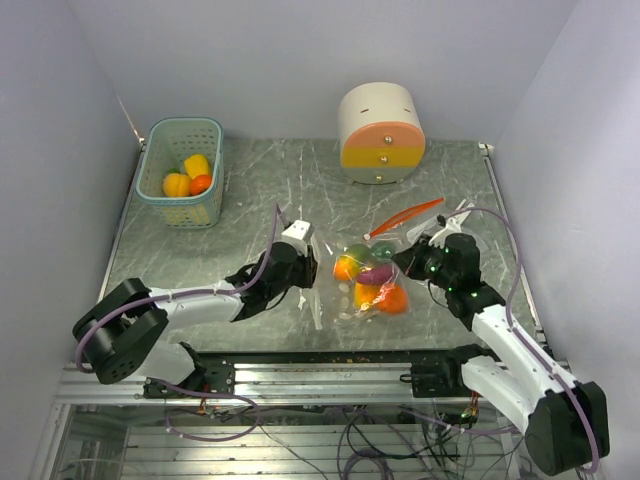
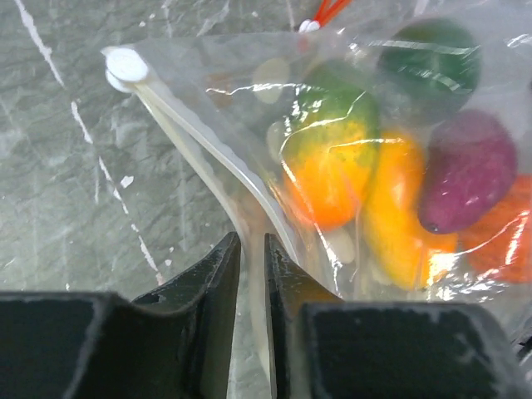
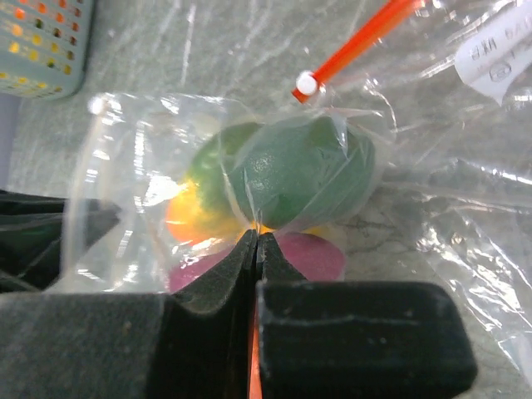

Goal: Open the zip-top bag and remove the fake food
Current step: Open the zipper of the food storage bag at the center of the board.

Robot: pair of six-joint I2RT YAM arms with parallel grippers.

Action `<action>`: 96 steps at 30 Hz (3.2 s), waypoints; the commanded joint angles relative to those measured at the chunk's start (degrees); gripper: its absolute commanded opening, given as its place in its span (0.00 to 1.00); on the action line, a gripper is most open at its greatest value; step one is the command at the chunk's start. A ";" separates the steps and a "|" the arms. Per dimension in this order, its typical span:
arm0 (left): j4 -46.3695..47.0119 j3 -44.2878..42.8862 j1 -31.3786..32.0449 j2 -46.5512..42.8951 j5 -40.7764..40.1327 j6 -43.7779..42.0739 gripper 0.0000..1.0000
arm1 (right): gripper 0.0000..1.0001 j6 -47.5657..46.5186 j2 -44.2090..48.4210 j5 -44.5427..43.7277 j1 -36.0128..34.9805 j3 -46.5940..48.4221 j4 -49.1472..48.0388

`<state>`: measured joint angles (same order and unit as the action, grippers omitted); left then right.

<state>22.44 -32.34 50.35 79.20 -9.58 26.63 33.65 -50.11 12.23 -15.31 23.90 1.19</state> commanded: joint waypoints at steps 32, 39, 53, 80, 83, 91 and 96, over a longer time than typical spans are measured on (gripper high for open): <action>11.46 5.94 -0.46 7.11 -8.15 9.17 0.42 | 0.80 -6.82 9.81 -11.56 -0.68 11.39 15.82; 14.46 9.65 -3.59 6.13 -7.40 12.38 0.42 | 0.79 -8.20 2.71 -20.68 -16.83 13.11 14.10; 15.74 12.74 -4.02 4.13 -6.68 12.04 0.41 | 0.72 -5.81 -28.09 -40.55 -39.62 26.48 13.67; 15.16 18.45 -4.29 -0.32 -8.16 13.07 0.40 | 0.36 -1.39 -53.03 -53.21 -41.65 42.07 22.05; 18.25 18.94 -4.29 0.59 -5.95 13.26 0.41 | 0.25 -1.08 -51.05 -53.05 -41.64 40.65 21.13; 37.93 21.47 -4.21 4.47 3.16 15.11 0.45 | 0.03 -1.87 -42.61 -48.16 -41.39 34.28 14.37; 49.52 20.95 -4.12 9.54 8.77 16.80 0.51 | 0.00 -3.16 -38.85 -45.36 -41.05 29.58 10.18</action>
<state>56.95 -11.07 46.33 85.36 -7.22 41.47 30.94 -91.66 -35.27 -56.58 56.73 16.36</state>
